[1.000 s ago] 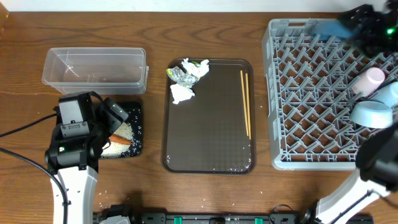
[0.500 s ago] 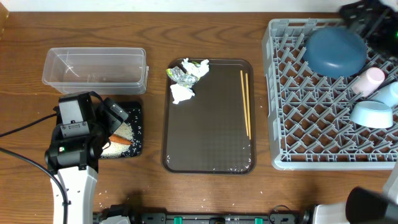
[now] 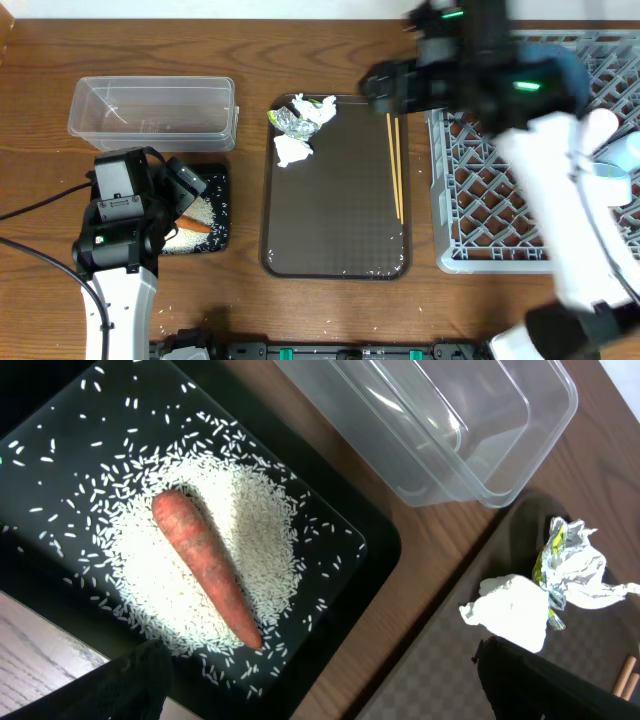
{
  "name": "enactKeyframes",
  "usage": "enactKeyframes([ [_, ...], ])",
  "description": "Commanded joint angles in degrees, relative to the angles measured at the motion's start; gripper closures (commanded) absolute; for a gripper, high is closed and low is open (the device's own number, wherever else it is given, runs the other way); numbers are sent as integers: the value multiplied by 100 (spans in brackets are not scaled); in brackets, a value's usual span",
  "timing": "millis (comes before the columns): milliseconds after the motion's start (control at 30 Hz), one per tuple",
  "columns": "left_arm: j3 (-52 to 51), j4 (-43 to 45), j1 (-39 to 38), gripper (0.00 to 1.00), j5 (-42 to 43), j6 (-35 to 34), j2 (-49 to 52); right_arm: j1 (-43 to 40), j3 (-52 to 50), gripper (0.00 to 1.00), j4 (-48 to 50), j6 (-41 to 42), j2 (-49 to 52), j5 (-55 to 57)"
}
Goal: Sort waste into correct bins and load items into the dishwasher rack
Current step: 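Move the right gripper to the chopsticks and grasp one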
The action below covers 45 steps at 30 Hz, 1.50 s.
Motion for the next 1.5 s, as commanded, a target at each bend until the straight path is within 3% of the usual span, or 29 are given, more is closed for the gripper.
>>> enactKeyframes([
  [0,127,-13,37,0,-70,35,28,448,-170,2,74,221,765,1657],
  [100,127,-13,37,0,-70,35,28,588,-168,5,199,629,1458,2433],
  [400,127,-13,37,0,-70,35,28,479,-168,9,358,933,2743,2286],
  [1133,127,-13,37,0,-70,35,28,328,-170,10,411,933,3541,1856],
  [1367,127,-11,37,0,-70,35,28,341,-260,47,420,999,3563,1869],
  [1467,127,-13,37,0,-70,35,28,341,-442,71,525,1027,3563,1847],
])
